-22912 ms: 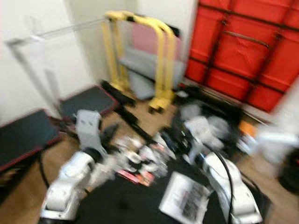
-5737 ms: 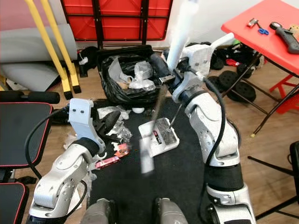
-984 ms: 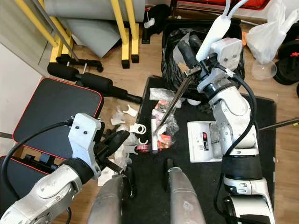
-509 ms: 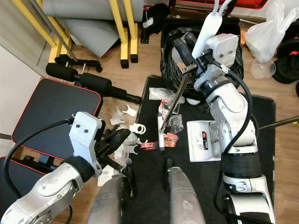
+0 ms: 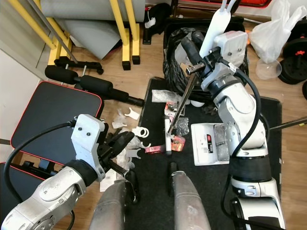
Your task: Sweep floor
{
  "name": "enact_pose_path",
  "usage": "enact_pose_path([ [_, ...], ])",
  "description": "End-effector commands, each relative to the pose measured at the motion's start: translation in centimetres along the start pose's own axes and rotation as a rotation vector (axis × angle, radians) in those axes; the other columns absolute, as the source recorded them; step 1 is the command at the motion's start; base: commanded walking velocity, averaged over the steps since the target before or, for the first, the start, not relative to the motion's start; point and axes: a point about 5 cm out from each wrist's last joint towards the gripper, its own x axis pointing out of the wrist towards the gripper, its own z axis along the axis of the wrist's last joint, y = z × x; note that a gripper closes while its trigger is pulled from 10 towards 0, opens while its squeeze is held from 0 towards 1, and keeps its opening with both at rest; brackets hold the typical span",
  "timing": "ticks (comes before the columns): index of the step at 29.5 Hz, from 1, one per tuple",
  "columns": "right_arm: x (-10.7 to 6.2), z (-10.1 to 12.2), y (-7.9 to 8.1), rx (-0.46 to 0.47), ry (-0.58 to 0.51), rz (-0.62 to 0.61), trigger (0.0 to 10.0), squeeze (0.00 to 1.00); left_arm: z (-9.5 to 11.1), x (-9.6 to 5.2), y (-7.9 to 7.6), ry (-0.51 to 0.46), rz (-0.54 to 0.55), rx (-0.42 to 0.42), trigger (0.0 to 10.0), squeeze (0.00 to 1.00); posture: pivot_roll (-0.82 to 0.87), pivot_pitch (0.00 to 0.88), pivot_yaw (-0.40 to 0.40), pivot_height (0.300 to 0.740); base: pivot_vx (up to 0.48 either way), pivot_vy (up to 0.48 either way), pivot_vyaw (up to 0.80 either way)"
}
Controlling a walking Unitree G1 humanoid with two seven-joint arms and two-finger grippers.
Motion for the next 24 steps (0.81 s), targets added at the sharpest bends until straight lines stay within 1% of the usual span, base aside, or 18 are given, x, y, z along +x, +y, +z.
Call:
enact_pose_path([
  [1,-0.1,1.7,-0.2,-0.037,-0.065,-0.005,0.0,0.0,-0.9,-0.1,-0.6,0.034,-0.083,-0.02,10.0,0.0,-0.11,0.456,-0.102,0.74,0.0,0.0,0.0],
  [9,0.1,2.4,-0.3,-0.043,-0.066,-0.016,0.0,0.0,-0.9,0.0,-0.7,0.033,-0.086,-0.023,10.0,0.0,-0.12,0.454,-0.103,0.74,0.0,0.0,0.0],
  [14,0.1,1.8,0.0,-0.035,-0.026,-0.008,0.0,0.0,-0.9,0.0,-0.7,0.03,-0.086,-0.023,10.0,0.0,-0.12,0.454,-0.105,0.74,0.0,0.0,0.0],
  [17,0.0,1.3,0.6,0.004,-0.008,0.01,0.0,0.0,-0.8,0.0,-0.7,0.028,-0.086,-0.022,10.0,0.0,-0.12,0.453,-0.106,0.74,0.0,0.0,0.0],
  [18,0.0,1.3,0.9,0.03,-0.009,0.023,8.9,0.0,-0.8,0.0,-0.7,0.028,-0.087,-0.02,10.0,0.0,-0.12,0.453,-0.106,0.74,0.0,0.0,0.0],
  [19,0.1,1.3,1.4,0.058,-0.011,0.041,10.0,0.0,-0.8,0.0,-0.7,0.028,-0.088,-0.019,10.0,0.0,-0.12,0.453,-0.106,0.74,0.0,0.0,0.0],
  [20,0.1,1.3,1.7,0.072,-0.012,0.054,10.0,0.0,-0.9,0.0,-0.7,0.028,-0.089,-0.019,10.0,0.0,-0.12,0.453,-0.106,0.74,0.0,0.0,0.0],
  [24,0.1,1.3,1.9,0.08,-0.011,0.063,10.0,0.0,-0.9,0.0,-0.7,0.028,-0.09,-0.02,10.0,0.0,-0.12,0.451,-0.107,0.74,0.0,0.0,0.0],
])
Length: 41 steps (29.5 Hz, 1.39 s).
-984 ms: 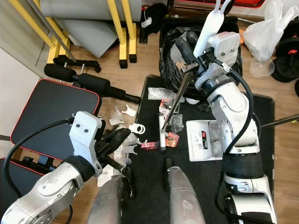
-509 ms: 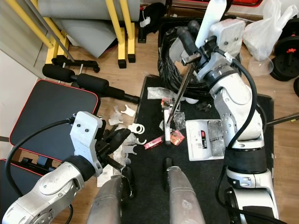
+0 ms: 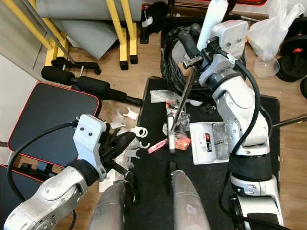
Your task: Sweep floor
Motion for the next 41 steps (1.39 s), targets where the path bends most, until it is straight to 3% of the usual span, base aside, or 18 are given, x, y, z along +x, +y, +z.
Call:
enact_pose_path([
  [1,-0.3,0.3,0.6,0.019,-0.022,0.028,10.0,0.0,-0.7,-0.2,-0.6,0.027,-0.08,-0.013,10.0,0.0,-0.12,0.451,-0.107,0.74,0.0,0.0,0.0],
  [28,0.6,4.0,0.8,0.044,-0.162,0.046,10.0,0.0,-1.1,0.8,-0.5,0.008,-0.089,-0.028,10.0,0.0,-0.14,0.405,-0.118,0.74,0.0,0.0,0.0],
  [41,0.3,3.1,3.2,0.177,-0.139,0.144,10.0,0.0,-1.2,1.1,-0.6,-0.001,-0.094,-0.031,10.0,0.0,-0.14,0.39,-0.125,0.74,0.0,-0.223,0.0],
])
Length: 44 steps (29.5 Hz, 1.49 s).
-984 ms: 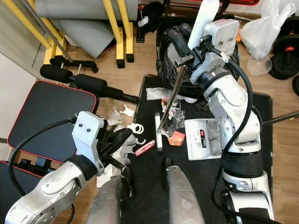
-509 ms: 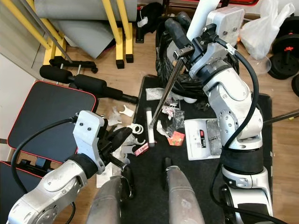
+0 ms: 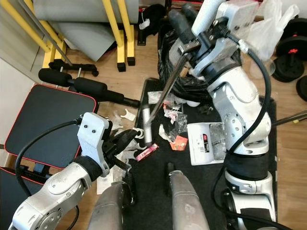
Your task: Sweep floor
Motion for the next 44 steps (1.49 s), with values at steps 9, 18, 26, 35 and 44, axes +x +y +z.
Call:
enact_pose_path([
  [9,-0.5,-0.7,1.0,0.034,0.02,0.012,10.0,0.0,-0.8,0.0,-0.9,0.02,-0.096,-0.019,10.0,0.0,-0.14,0.388,-0.126,0.74,0.0,-0.293,0.0],
  [18,-0.8,-1.0,1.2,0.039,0.042,0.005,10.0,0.0,-0.8,-0.1,-1.0,0.017,-0.098,-0.023,10.0,0.0,-0.15,0.395,-0.126,0.74,0.0,-0.294,0.0],
  [26,-0.9,-1.2,1.3,0.036,0.053,0.003,10.0,0.0,-0.8,-0.2,-1.0,0.017,-0.1,-0.026,10.0,0.0,-0.14,0.398,-0.125,0.74,0.0,-0.253,0.0],
  [35,-1.0,-1.3,1.4,0.04,0.054,0.01,10.0,0.0,-0.8,-0.2,-1.0,0.015,-0.1,-0.041,10.0,0.0,-0.14,0.399,-0.127,0.74,0.0,0.0,0.0],
  [44,-1.1,-1.5,1.5,0.043,0.06,0.02,10.0,0.0,-0.6,-0.2,-1.0,0.011,-0.096,-0.059,10.0,0.0,-0.14,0.401,-0.13,0.74,0.0,0.0,0.0],
])
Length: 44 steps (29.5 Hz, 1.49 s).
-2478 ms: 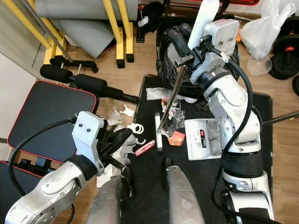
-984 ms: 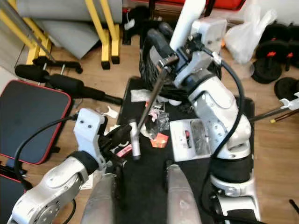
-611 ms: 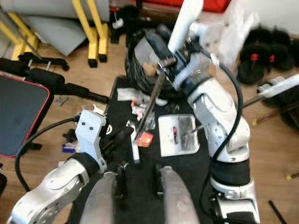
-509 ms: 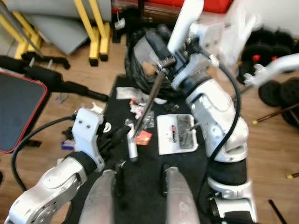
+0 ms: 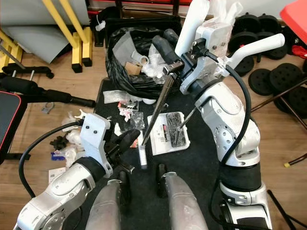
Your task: Sweep floor
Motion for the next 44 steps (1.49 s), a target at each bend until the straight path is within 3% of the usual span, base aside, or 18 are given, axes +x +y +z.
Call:
enact_pose_path([
  [1,-0.3,0.5,0.7,0.001,-0.036,0.035,10.0,0.0,-0.5,-0.3,-0.6,0.023,-0.074,-0.035,10.0,0.0,-0.15,0.403,-0.131,0.74,0.0,0.0,0.0],
  [12,-0.1,0.4,0.4,0.034,-0.088,0.03,10.0,0.0,-0.5,-0.4,-0.5,0.026,-0.067,-0.038,10.0,0.0,-0.14,0.409,-0.134,0.74,0.0,0.0,0.0],
  [13,0.3,-0.3,-1.0,0.056,-0.126,0.007,10.0,0.0,-0.4,-0.6,-0.6,0.024,-0.06,-0.03,10.0,0.0,-0.14,0.424,-0.139,0.74,0.0,0.0,0.0],
  [16,0.6,-0.7,-1.7,0.06,-0.145,0.005,10.0,0.0,-0.3,-0.9,-0.7,0.023,-0.056,-0.029,10.0,0.0,-0.13,0.433,-0.143,0.74,0.0,0.0,0.0],
  [33,2.0,-2.2,-2.9,0.126,-0.215,0.004,10.0,0.0,0.4,-3.4,-1.9,0.04,-0.149,-0.076,10.0,0.0,-0.06,0.512,-0.118,0.74,0.0,0.0,0.0],
  [37,2.4,-2.3,-3.1,0.109,-0.221,0.006,10.0,0.0,0.6,-3.7,-2.2,0.042,-0.161,-0.082,10.0,0.0,-0.06,0.527,-0.115,0.74,0.0,0.0,0.0],
  [38,2.6,-3.2,-3.3,0.033,-0.146,-0.013,10.0,0.0,0.7,-3.8,-2.3,0.042,-0.163,-0.083,10.0,0.0,-0.06,0.533,-0.114,0.74,0.0,0.0,0.0],
  [44,2.5,-3.6,-2.8,-0.04,-0.097,0.02,10.0,0.0,0.8,-4.0,-2.4,0.047,-0.164,-0.088,10.0,0.0,-0.06,0.534,-0.113,0.74,0.0,0.0,0.0],
])
